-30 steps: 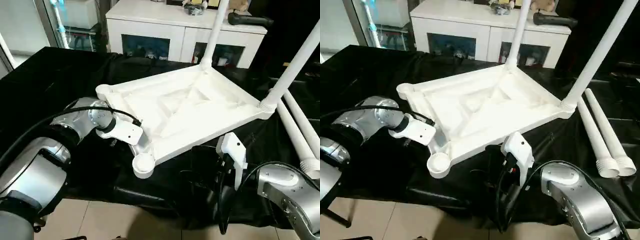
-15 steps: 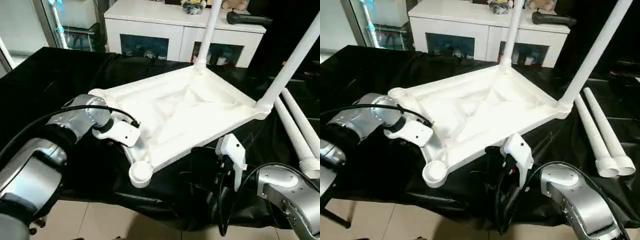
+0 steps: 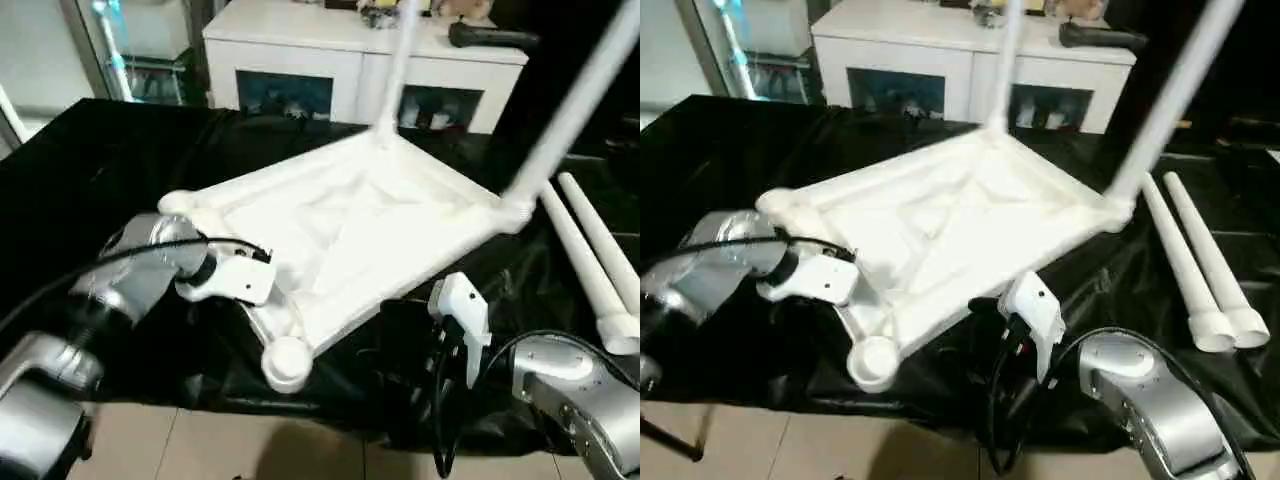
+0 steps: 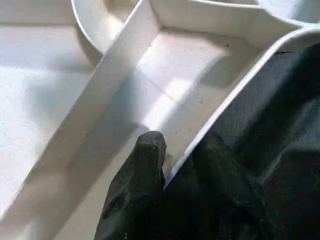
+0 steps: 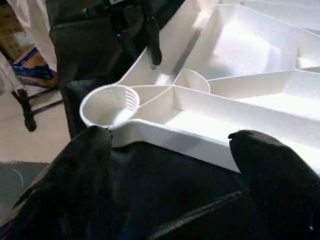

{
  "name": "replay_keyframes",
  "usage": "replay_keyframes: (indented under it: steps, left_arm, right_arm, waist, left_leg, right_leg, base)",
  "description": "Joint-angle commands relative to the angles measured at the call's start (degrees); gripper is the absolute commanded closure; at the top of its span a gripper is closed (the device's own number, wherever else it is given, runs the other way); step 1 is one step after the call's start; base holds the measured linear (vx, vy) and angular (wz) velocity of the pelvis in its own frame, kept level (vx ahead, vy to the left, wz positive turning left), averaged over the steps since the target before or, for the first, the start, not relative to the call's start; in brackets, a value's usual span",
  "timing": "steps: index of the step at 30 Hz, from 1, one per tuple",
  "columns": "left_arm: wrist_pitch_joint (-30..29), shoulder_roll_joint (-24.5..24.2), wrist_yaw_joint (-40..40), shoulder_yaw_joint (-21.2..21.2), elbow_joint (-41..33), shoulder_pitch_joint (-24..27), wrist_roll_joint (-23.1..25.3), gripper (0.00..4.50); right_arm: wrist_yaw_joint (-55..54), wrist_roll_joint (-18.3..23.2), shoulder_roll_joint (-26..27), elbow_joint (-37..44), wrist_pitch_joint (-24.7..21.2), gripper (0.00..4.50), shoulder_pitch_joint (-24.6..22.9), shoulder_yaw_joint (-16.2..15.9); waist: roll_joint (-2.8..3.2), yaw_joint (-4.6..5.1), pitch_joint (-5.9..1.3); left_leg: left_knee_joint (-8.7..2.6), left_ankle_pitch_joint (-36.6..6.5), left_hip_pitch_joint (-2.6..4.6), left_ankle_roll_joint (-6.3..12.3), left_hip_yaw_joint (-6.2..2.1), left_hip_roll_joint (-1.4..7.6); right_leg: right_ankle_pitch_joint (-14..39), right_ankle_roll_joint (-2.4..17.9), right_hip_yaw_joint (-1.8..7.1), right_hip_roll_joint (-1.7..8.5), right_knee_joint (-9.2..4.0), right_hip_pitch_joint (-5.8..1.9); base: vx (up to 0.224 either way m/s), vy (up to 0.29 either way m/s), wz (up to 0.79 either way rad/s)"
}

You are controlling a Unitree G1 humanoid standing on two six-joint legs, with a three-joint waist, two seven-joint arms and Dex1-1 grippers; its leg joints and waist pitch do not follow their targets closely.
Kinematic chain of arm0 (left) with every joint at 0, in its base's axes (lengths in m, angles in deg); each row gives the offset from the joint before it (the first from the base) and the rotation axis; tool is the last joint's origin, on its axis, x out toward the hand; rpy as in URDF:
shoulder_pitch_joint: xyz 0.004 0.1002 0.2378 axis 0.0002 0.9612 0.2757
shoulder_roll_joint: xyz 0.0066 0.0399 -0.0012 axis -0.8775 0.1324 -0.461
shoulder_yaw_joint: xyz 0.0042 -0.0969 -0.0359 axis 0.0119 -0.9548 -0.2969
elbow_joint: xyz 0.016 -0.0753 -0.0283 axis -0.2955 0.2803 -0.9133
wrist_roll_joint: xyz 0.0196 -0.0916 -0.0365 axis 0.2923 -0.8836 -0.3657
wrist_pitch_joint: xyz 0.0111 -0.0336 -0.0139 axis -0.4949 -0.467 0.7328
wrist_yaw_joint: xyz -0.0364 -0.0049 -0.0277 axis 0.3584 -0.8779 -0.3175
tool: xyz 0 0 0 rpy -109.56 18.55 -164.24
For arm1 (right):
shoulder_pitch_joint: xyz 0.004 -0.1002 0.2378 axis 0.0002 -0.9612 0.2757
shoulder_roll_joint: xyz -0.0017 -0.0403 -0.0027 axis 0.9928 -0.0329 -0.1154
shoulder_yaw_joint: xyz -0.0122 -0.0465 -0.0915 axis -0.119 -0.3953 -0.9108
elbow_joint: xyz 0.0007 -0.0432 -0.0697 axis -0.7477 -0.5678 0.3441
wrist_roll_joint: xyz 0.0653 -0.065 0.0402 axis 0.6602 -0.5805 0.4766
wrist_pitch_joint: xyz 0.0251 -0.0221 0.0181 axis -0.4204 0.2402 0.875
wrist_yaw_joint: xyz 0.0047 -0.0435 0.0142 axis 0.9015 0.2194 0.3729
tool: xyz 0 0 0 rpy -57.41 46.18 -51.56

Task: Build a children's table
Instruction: Rotate table base

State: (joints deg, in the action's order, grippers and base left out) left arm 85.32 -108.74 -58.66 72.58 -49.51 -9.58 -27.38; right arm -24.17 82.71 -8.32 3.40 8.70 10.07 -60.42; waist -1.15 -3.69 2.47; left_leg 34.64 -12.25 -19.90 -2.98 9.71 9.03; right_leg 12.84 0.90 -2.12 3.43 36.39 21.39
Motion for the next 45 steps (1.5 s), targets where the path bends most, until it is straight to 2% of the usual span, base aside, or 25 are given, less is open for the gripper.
replay_keyframes:
  steps: [1,3,7,8,13,14,15,16,17,18,19,21,24,27,30,31,32,33,35,36,38,40,42,43,45]
  left_arm:
    - [-6.37,-0.88,1.73,-0.56,-0.47,5.01,-0.57,3.65]
    - [-9.04,-1.2,1.59,-0.88,-3.56,7.13,-0.42,3.67]
    - [-14.7,-0.58,4.05,-2.15,-6.3,9.23,1.02,3.74]
    - [-15.81,-0.45,4.6,-2.36,-6.64,9.46,1.36,3.74]
    - [-24.83,1.68,7.19,-3.88,-12.35,11.94,1.56,3.77]
    - [-26.22,2.2,7.66,-4.08,-13.18,12.33,1.49,3.77]
    - [-28.77,3.57,9.2,-4.71,-14.13,12.87,1.3,3.77]
    - [-28.77,3.57,9.2,-4.71,-14.13,12.87,1.3,3.77]
    - [-31.23,5.14,11.56,-5.48,-14.68,13.4,1.55,3.77]
    - [-32.62,6.03,12.87,-5.88,-14.94,13.67,1.63,3.77]
    - [-35.03,7.73,14.65,-6.78,-15.68,14.49,1.18,3.77]
    - [-39.39,10.03,16.04,-8.46,-17.86,15.77,0.21,3.78]
    - [-42.37,11.29,17.08,-9.18,-19.88,16.79,0.27,3.83]
    - [-49.28,13.85,21.53,-10.7,-24.3,20.09,2.07,3.96]
    - [-52.14,15.25,24.39,-11.37,-25.87,21.32,2.61,3.98]
    - [-52.75,15.59,25.07,-11.59,-26.05,21.48,2.71,4.0]
    - [-53.51,15.97,26.5,-11.77,-26.06,21.47,2.89,4.1]
    - [-53.65,16.23,28.05,-12.1,-25.69,21.28,3.21,4.14]
    - [-53.82,16.55,30.28,-12.37,-25.32,21.06,3.71,4.16]
    - [-54.02,16.19,32.2,-11.98,-24.71,20.83,5.18,4.19]
    - [-53.48,15.25,34.02,-10.7,-24.11,20.72,7.09,4.36]
    - [-53.19,15.01,34.2,-10.34,-24.18,20.78,7.2,4.48]
    - [-49.76,14.23,31.66,-8.42,-24.59,20.67,5.16,4.48]
    - [-46.95,13.33,30.02,-6.89,-24.72,20.53,4.26,4.48]
    - [-43.1,11.72,26.64,-4.57,-25.07,19.45,1.86,4.48]
  right_arm:
    - [-0.14,-0.91,-0.37,-0.09,0.64,0.3,0.45,0.06]
    - [0.06,-0.83,-0.44,-0.07,0.6,0.3,0.58,-0.07]
    - [0.17,-0.83,-0.38,-0.47,0.58,0.3,1.21,-0.17]
    - [0.21,-0.83,-0.42,-0.47,0.61,0.3,1.24,-0.17]
    - [0.43,-0.99,-0.72,-0.59,0.98,0.3,1.08,-0.24]
    - [0.44,-1.04,-0.75,-0.66,1.08,0.3,1.0,-0.23]
    - [0.29,-1.12,-0.76,-0.57,1.14,0.3,0.86,-0.18]
    - [0.29,-1.12,-0.76,-0.57,1.14,0.3,0.86,-0.18]
    - [0.04,-1.14,-0.74,-0.3,1.1,0.3,0.64,-0.08]
    - [-0.13,-1.15,-0.73,-0.11,1.07,0.3,0.49,0.02]
    - [-0.58,-1.17,-0.74,0.39,1.01,0.3,-0.04,0.27]
    - [-0.99,-1.11,-0.81,0.89,0.93,0.3,-0.67,0.68]
    - [-1.08,-1.08,-0.92,1.15,0.98,0.3,-1.15,1.0]
    - [-1.31,-1.37,-0.64,1.69,0.81,0.3,-1.85,0.97]
    - [-1.18,-1.39,-0.48,1.36,0.82,0.3,-1.34,0.66]
    - [-1.1,-1.35,-0.44,1.21,0.83,0.3,-1.14,0.58]
    - [-0.93,-1.43,-0.43,0.88,1.03,0.3,-0.81,0.37]
    - [-0.77,-1.64,-0.39,0.45,1.23,0.3,-0.34,0.07]
    - [-0.56,-1.96,-0.5,-0.08,1.69,0.3,0.09,-0.29]
    - [-0.64,-2.0,-0.31,-0.53,1.75,0.3,0.73,-0.36]
    - [-0.61,-2.07,-0.13,-0.95,1.92,0.3,1.16,-0.35]
    - [-0.57,-2.12,-0.11,-1.06,2.04,0.3,1.18,-0.35]
    - [-0.46,-2.12,-0.17,-0.94,1.92,0.3,1.31,-0.4]
    - [-0.38,-2.14,-0.26,-0.85,1.88,0.3,1.34,-0.46]
    - [-0.2,-2.24,-0.4,-0.99,2.07,0.3,1.18,-0.49]
  waist:
    - [-0.28,-0.44,-1.92]
    - [-0.68,0.13,-1.9]
    - [-0.56,0.49,-1.97]
    - [-1.03,0.67,-1.89]
    - [-0.44,0.87,-1.91]
    - [-0.6,1.05,-1.93]
    - [-0.16,1.07,-1.94]
    - [-0.34,1.26,-1.95]
    - [-0.01,1.15,-1.98]
    - [-0.16,1.34,-1.97]
    - [0.62,1.11,-2.03]
    - [0.18,1.41,-2.05]
    - [0.08,1.51,-2.13]
    - [0.14,1.61,-1.93]
    - [-0.4,1.62,-1.87]
    - [-0.15,1.58,-1.7]
    - [-0.82,1.69,-1.67]
    - [-0.39,1.51,-1.79]
    - [-0.85,1.64,-1.54]
    - [-0.63,1.65,-1.4]
    - [-1.04,1.89,-1.13]
    - [-0.88,2.02,-1.05]
    - [-1.05,2.26,-1.06]
    - [-0.87,2.22,-0.9]
    - [-0.32,2.39,-1.15]
  left_leg:
    - [-5.27,-13.21,0.0,-0.12,-2.02,4.66]
    - [-5.24,-12.64,-0.18,0.56,-2.01,4.45]
    - [-5.21,-11.86,-0.07,1.03,-1.94,4.44]
    - [-5.19,-11.85,-0.16,1.35,-1.84,4.34]
    - [-5.27,-11.86,-0.23,1.38,-2.04,4.45]
    - [-5.28,-12.0,-0.23,1.41,-2.02,4.42]
    - [-5.21,-12.32,-0.09,1.45,-1.96,4.33]
    - [-5.22,-12.36,-0.17,1.46,-1.91,4.33]
    - [-5.17,-12.43,-0.18,1.44,-1.98,4.32]
    - [-5.11,-12.56,-0.25,1.52,-1.89,4.32]
    - [-5.02,-12.64,-0.14,1.65,-1.96,4.21]
    - [-5.06,-12.43,-0.39,1.82,-1.93,4.21]
    - [-5.01,-11.95,-0.57,2.67,-2.01,4.1]
    - [-5.09,-12.89,-0.44,2.84,-2.06,4.34]
    - [-5.13,-13.54,-0.42,3.3,-2.04,4.29]
    - [-5.24,-14.25,-0.37,3.21,-2.11,4.3]
    - [-5.22,-15.22,-0.3,3.17,-2.06,4.22]
    - [-5.24,-15.11,-0.28,2.97,-2.22,4.27]
    - [-5.26,-16.84,-0.34,2.73,-2.26,4.11]
    - [-5.35,-17.64,-0.31,2.41,-2.42,4.11]
    - [-5.32,-19.89,-0.26,1.83,-2.69,3.91]
    - [-5.31,-21.71,-0.1,1.16,-2.98,3.79]
    - [-5.6,-22.83,-0.26,0.86,-3.28,3.74]
    - [-5.79,-24.38,-0.08,0.79,-3.54,3.81]
    - [-6.05,-25.95,0.06,0.18,-3.85,4.07]
  right_leg:
    - [16.04,10.75,3.25,6.14,-5.36,-1.72]
    - [18.75,9.39,3.19,6.04,-5.69,-1.59]
    - [18.0,9.4,3.12,5.73,-5.67,-1.39]
    - [18.27,9.32,3.06,5.63,-5.82,-1.35]
    - [18.93,9.25,3.06,5.79,-5.85,-1.36]
    - [18.53,9.33,3.01,5.62,-5.89,-1.32]
    - [18.21,9.6,3.07,5.58,-5.9,-1.21]
    - [17.96,9.75,3.04,5.54,-5.97,-1.3]
    - [17.78,9.89,3.05,5.59,-5.96,-1.35]
    - [17.49,10.15,3.07,5.56,-6.07,-1.4]
    - [17.72,10.17,3.15,5.6,-6.13,-1.36]
    - [16.78,10.38,3.06,5.42,-6.25,-1.59]
    - [16.87,10.33,2.97,5.33,-6.34,-1.71]
    - [18.28,10.26,2.96,5.43,-6.59,-1.52]
    - [20.49,9.5,2.91,5.32,-6.89,-1.34]
    - [21.72,9.13,2.88,5.27,-7.03,-1.13]
    - [23.38,8.58,2.86,5.22,-7.26,-1.01]
    - [23.46,8.49,2.88,5.35,-7.05,-1.07]
    - [26.86,7.28,2.82,5.38,-7.53,-0.87]
    - [28.82,6.59,2.8,5.45,-7.71,-0.71]
    - [34.8,4.29,2.58,5.58,-8.4,-0.29]
    - [38.23,2.65,2.3,5.67,-8.83,-0.03]
    - [39.31,1.78,1.74,5.74,-9.15,-0.3]
    - [39.53,1.42,1.57,5.76,-9.51,-0.03]
    - [36.74,2.1,1.46,5.87,-9.36,-0.28]
  base:
    - [0.0,0.0,0.0]
    - [0.0,0.0,0.0]
    - [0.0,0.0,0.0]
    - [0.0,0.0,0.0]
    - [0.0,0.0,0.0]
    - [0.0,0.0,0.0]
    - [0.0,0.0,0.0]
    - [0.0,0.0,0.0]
    - [0.0,0.0,0.0]
    - [0.0,0.0,0.0]
    - [0.0,0.0,0.0]
    - [0.0,0.0,0.0]
    - [0.0,0.0,0.0]
    - [0.0,0.0,0.0]
    - [0.0,0.0,0.0]
    - [0.0,0.0,0.0]
    - [0.0,0.0,0.0]
    - [0.0,0.0,0.0]
    - [0.0,0.0,0.0]
    - [0.0,0.0,0.0]
    - [0.0,0.0,0.0]
    - [-0.026,0.001,-0.04]
    - [0.0,0.0,0.0]
    - [0.0,0.0,0.0]
    - [0.0,0.0,0.0]
